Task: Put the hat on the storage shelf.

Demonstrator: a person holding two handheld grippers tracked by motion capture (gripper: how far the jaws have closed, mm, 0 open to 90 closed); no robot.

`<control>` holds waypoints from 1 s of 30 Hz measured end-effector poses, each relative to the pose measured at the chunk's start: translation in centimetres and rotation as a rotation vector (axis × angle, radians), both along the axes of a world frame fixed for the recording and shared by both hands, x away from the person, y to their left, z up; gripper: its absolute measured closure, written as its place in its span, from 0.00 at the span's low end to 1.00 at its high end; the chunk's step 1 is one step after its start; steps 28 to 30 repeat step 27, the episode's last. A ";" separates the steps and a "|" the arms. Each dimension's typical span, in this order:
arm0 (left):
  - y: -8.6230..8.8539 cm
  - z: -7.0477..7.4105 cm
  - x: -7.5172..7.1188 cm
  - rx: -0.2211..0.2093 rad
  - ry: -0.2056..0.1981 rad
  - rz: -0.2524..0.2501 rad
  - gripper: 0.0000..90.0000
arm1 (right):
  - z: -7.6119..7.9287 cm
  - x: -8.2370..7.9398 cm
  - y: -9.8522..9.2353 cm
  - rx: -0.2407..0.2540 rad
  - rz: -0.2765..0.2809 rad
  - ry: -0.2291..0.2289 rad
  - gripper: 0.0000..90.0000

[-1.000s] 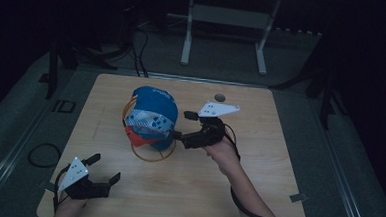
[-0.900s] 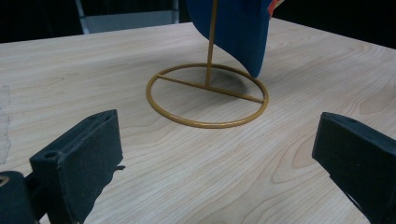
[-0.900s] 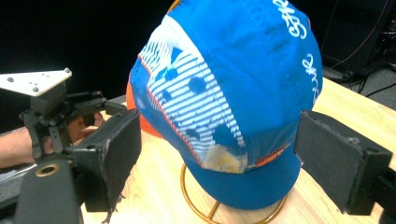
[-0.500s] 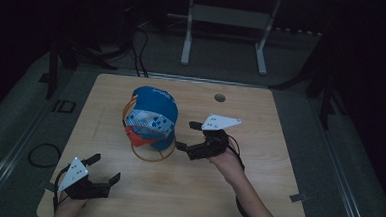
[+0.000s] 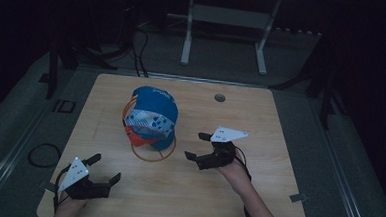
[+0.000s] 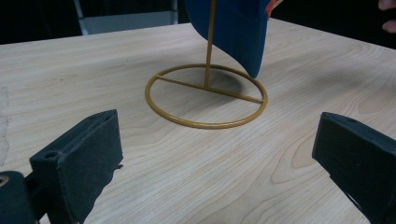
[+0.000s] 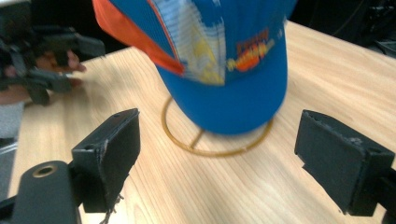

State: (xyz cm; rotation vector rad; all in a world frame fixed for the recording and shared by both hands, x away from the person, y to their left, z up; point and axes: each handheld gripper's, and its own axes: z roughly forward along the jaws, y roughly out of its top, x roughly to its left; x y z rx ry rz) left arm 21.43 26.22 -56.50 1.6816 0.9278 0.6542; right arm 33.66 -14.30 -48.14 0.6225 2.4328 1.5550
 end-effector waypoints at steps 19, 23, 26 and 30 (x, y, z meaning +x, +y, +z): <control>0.0 0.0 0.0 0.000 0.003 -0.002 0.02 | -5.4 -0.5 -2.9 -0.081 -0.025 0.077 0.16; 0.0 0.0 0.0 -0.001 0.003 -0.001 0.02 | -6.0 -0.4 -3.6 -0.091 -0.045 0.086 0.16; 0.0 0.0 0.0 0.001 0.003 -0.003 0.02 | -6.2 -0.2 -4.1 -0.089 -0.047 0.089 0.17; 0.0 0.0 0.0 0.001 0.003 -0.003 0.02 | -6.2 -0.2 -4.1 -0.089 -0.047 0.089 0.17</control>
